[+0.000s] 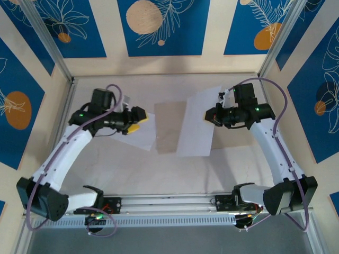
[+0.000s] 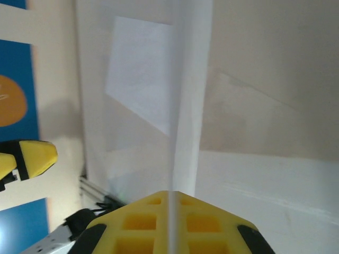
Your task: Put the files into the folder
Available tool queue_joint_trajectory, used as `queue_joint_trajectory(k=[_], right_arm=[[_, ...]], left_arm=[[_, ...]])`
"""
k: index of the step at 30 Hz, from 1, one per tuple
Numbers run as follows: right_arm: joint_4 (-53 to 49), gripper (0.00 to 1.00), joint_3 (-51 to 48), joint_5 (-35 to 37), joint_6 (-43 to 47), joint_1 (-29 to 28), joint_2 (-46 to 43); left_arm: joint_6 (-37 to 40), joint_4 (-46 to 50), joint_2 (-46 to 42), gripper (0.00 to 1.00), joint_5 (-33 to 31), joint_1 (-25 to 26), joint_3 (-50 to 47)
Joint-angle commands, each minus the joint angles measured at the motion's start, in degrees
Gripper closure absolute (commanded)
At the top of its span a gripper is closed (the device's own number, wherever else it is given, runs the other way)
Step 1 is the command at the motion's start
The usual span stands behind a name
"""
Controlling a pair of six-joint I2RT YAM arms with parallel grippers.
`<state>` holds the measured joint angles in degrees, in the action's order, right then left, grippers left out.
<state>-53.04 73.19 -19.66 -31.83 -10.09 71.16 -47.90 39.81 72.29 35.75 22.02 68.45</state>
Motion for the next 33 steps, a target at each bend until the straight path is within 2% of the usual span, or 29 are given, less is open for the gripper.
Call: queue_joint_trajectory(k=[1, 11, 18, 26, 33], right_arm=[[-10.1, 1.0, 4.11, 7.3, 5.05, 0.29, 0.13], [-19.56, 1.0, 10.46, 17.55, 9.48, -0.37, -0.12], [-22.29, 1.0, 13.61, 19.31, 11.44, -1.15, -0.64], [-17.63, 1.0, 13.61, 14.5, 12.94, -3.96, -3.75], [-16.2, 1.0, 13.98, 14.21, 12.93, -6.62, -2.52]], left_arm=[[-1.95, -7.14, 4.7, 0.33, -5.51, 4.88, -0.96], [-0.87, -19.44, 24.73, 0.4, -8.83, 15.89, 2.03], [0.11, -21.38, 35.75, 0.42, -10.41, 20.55, 5.58], [1.91, -18.75, 38.62, 0.4, -14.06, 20.91, 2.75], [3.16, -17.75, 36.17, 0.4, -16.97, 20.26, -3.2]])
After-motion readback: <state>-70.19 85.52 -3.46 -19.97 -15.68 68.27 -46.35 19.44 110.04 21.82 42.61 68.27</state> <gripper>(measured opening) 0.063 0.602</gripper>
